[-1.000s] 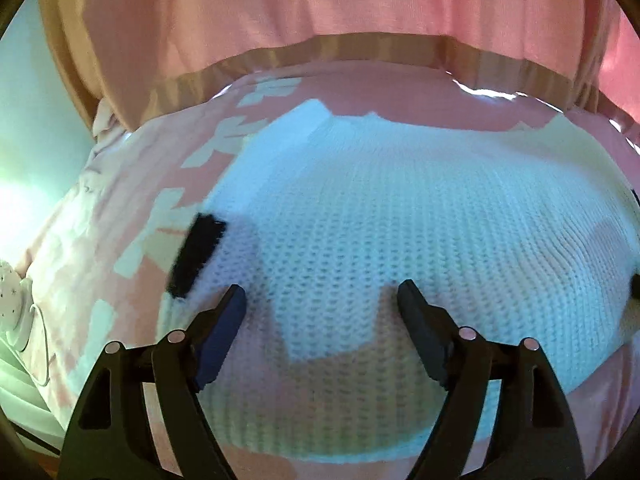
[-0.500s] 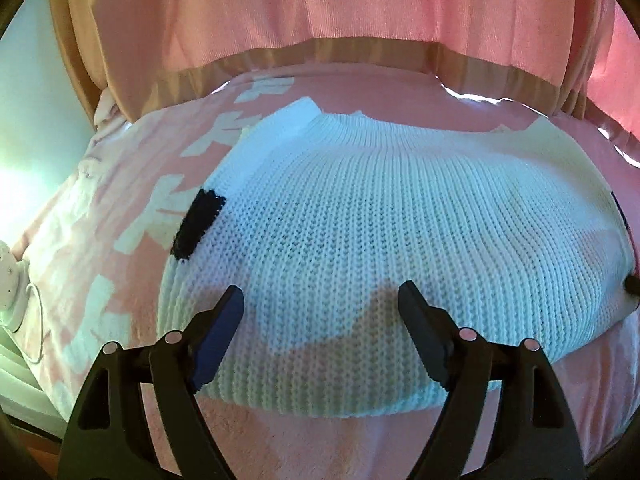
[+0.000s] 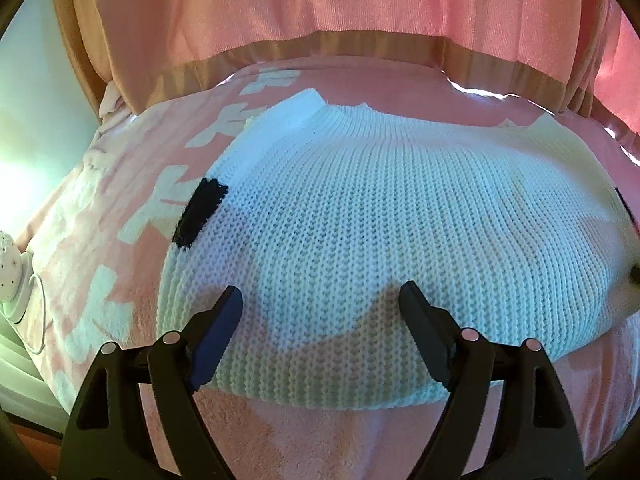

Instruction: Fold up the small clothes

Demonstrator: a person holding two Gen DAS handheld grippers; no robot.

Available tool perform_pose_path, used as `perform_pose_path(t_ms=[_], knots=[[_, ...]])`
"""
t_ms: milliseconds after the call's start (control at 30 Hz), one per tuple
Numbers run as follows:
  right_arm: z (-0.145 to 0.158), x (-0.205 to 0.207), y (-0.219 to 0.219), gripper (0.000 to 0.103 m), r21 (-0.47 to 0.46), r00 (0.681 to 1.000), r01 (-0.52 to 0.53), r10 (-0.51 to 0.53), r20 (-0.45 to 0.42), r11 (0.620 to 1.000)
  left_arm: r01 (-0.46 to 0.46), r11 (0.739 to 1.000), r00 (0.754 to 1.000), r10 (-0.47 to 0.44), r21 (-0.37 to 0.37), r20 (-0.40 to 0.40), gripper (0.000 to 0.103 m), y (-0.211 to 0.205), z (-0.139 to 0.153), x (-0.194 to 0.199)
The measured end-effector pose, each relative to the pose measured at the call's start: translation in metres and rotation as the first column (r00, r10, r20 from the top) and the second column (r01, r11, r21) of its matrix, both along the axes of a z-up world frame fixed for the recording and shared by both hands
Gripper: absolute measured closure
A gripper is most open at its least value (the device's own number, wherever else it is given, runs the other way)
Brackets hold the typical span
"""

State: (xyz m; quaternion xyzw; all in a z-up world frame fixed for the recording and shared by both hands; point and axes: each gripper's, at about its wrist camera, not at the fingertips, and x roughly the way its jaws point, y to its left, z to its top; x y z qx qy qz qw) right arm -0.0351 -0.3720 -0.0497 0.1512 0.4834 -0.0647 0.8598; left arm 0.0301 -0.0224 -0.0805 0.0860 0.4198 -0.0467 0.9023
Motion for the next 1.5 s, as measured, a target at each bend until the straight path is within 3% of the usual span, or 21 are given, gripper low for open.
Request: perform_pose_path(t_ms=[67, 167, 267, 333, 400, 467, 633, 733, 800, 833, 900, 1000, 1100, 1133, 1200, 1233, 1267, 1333, 1400, 1467, 1500], knots=[[0.006, -0.004, -0.004, 0.096, -0.016, 1.0, 0.011, -0.011, 0.001, 1.0, 0.001, 1.0, 1.0, -0.001, 0.002, -0.002, 0.023, 0.001, -0.001, 0.0], [-0.025, 0.002, -0.011, 0.095, -0.002, 0.993, 0.021, -0.021, -0.112, 1.0, 0.001, 1.0, 1.0, -0.001, 0.007, -0.016, 0.019, 0.004, -0.006, 0.001], [-0.019, 0.006, -0.002, 0.093, -0.026, 0.996, 0.012, -0.014, -0.088, 1.0, -0.003, 1.0, 0.999, 0.002, -0.023, -0.034, 0.019, 0.009, -0.005, 0.002], [-0.009, 0.005, -0.001, 0.084, -0.005, 0.999, 0.027, -0.027, -0.045, 1.0, -0.006, 0.997, 0.999, 0.002, -0.082, -0.047, 0.02, 0.018, 0.003, 0.002], [0.0, 0.004, -0.001, 0.054, -0.009, 0.999, 0.038, -0.038, -0.005, 0.999, -0.056, 0.977, 0.998, 0.049, -0.206, -0.039, 0.014, 0.038, 0.015, -0.003], [-0.001, 0.003, -0.004, 0.048, -0.008, 0.998, 0.058, -0.058, 0.013, 0.998, -0.146, 0.924, 0.989, 0.127, -0.355, -0.074, 0.013, 0.066, 0.018, -0.006], [-0.023, 0.014, -0.013, 0.048, 0.13, 0.997, 0.07, -0.066, -0.035, 0.989, -0.333, 0.793, 0.942, 0.258, -0.51, -0.215, 0.013, 0.108, -0.005, -0.002], [-0.028, 0.014, -0.009, 0.045, 0.193, 0.997, 0.071, -0.065, -0.041, 0.979, -0.366, 0.768, 0.931, 0.31, -0.525, -0.194, 0.013, 0.114, -0.005, -0.002], [-0.031, 0.016, -0.008, 0.045, 0.216, 0.996, 0.085, -0.078, -0.04, 0.973, -0.422, 0.717, 0.903, 0.386, -0.554, -0.189, 0.013, 0.126, -0.005, -0.008], [-0.032, 0.017, -0.007, 0.045, 0.224, 0.996, 0.089, -0.082, -0.039, 0.97, -0.447, 0.672, 0.887, 0.418, -0.59, -0.195, 0.013, 0.135, -0.005, -0.012], [-0.031, 0.018, -0.007, 0.045, 0.227, 0.995, 0.096, -0.09, -0.037, 0.969, -0.459, 0.65, 0.877, 0.439, -0.606, -0.193, 0.013, 0.143, -0.001, -0.014], [-0.014, 0.01, -0.003, 0.049, 0.144, 0.991, 0.121, -0.128, 0.034, 0.982, -0.469, 0.669, 0.874, 0.446, -0.577, -0.192, 0.013, 0.143, -0.002, -0.015], [0.013, 0.001, 0.014, 0.05, 0.053, 0.985, 0.078, -0.085, 0.152, 0.996, -0.481, 0.677, 0.876, 0.387, -0.556, -0.287, 0.013, 0.133, -0.024, -0.007], [0.02, 0.0, 0.022, 0.056, 0.041, 0.982, 0.047, -0.054, 0.183, 0.998, -0.481, 0.683, 0.877, 0.39, -0.549, -0.282, 0.012, 0.129, -0.027, -0.007], [0.03, 0.0, 0.044, 0.085, 0.039, 0.97, -0.051, 0.04, 0.24, 0.998, -0.463, 0.709, 0.886, 0.381, -0.533, -0.263, 0.014, 0.12, -0.025, -0.007], [0.032, 0.003, 0.055, 0.092, 0.04, 0.965, -0.096, 0.083, 0.25, 0.995, -0.46, 0.704, 0.888, 0.364, -0.541, -0.283, 0.014, 0.116, -0.027, -0.004], [0.031, 0.008, 0.07, 0.102, 0.041, 0.959, -0.156, 0.142, 0.246, 0.987, -0.468, 0.701, 0.883, 0.382, -0.538, -0.271, 0.02, 0.114, -0.026, -0.003], [0.029, 0.019, 0.102, 0.103, 0.033, 0.942, -0.254, 0.24, 0.234, 0.967, -0.47, 0.689, 0.883, 0.372, -0.552, -0.286, 0.03, 0.11, -0.029, 0.0], [0.026, 0.026, 0.127, 0.103, 0.001, 0.926, -0.315, 0.307, 0.22, 0.949, -0.473, 0.674, 0.881, 0.379, -0.568, -0.284, 0.059, 0.109, -0.027, 0.002], [0.021, 0.034, 0.153, 0.103, -0.038, 0.903, -0.379, 0.378, 0.206, 0.925, -0.435, 0.663, 0.9, 0.325, -0.609, -0.289, 0.082, 0.103, -0.024, 0.005], [0.015, 0.04, 0.166, 0.103, -0.058, 0.893, -0.407, 0.411, 0.184, 0.911, -0.426, 0.672, 0.905, 0.326, -0.606, -0.274, 0.084, 0.1, -0.019, 0.007]])
